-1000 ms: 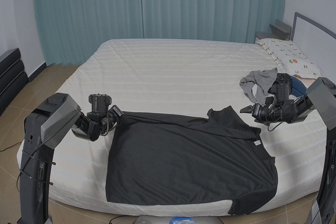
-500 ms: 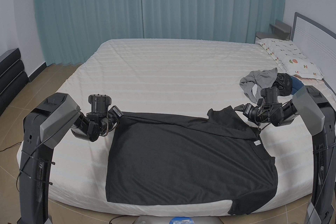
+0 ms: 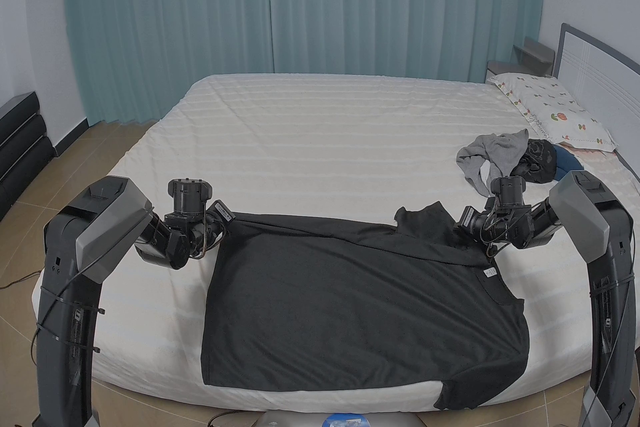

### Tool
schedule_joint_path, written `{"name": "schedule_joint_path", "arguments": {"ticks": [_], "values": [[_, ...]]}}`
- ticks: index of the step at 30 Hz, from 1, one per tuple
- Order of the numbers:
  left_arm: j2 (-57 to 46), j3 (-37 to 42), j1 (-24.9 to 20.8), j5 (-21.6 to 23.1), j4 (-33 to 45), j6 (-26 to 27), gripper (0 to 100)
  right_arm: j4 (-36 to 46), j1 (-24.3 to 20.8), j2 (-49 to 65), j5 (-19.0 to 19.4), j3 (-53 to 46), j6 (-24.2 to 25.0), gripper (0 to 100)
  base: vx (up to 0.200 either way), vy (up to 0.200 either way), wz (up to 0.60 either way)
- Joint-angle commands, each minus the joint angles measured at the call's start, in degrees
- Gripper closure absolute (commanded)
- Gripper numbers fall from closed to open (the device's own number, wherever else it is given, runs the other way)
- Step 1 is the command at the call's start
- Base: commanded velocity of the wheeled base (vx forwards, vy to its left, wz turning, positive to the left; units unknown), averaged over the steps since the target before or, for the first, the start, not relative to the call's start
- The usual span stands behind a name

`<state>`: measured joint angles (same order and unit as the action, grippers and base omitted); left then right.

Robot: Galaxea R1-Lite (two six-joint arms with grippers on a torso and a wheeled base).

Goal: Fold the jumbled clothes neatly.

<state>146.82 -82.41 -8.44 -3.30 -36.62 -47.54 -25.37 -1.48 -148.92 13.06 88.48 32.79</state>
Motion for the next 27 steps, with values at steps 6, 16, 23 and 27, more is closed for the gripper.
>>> {"name": "schedule_joint_path", "arguments": {"ticks": [6, 16, 23, 27], "values": [[-0.22, -0.38, 0.09, -0.12, 0.06, -0.01, 100, -5.13, 0.6, 1.18, -0.31, 0.55, 2.45, 100, 0.0, 0.0, 0.0], [0.04, -2.58, -0.18, -0.12, 0.23, 0.17, 100, -9.26, 0.86, 2.06, -1.1, 2.22, 4.3, 100, 0.0, 0.0, 0.0], [1.45, -11.11, 0.97, -0.12, 1.11, 3.77, 100, -10.4, 1.3, 0.91, -8.05, 11.72, 4.47, 100, 0.0, 0.0, 0.0], [3.73, -15.59, 0.53, -0.83, 1.73, 3.77, 100, -12.07, 1.04, -1.37, -11.74, 16.55, 4.39, 100, 0.0, 0.0, 0.0]]}}
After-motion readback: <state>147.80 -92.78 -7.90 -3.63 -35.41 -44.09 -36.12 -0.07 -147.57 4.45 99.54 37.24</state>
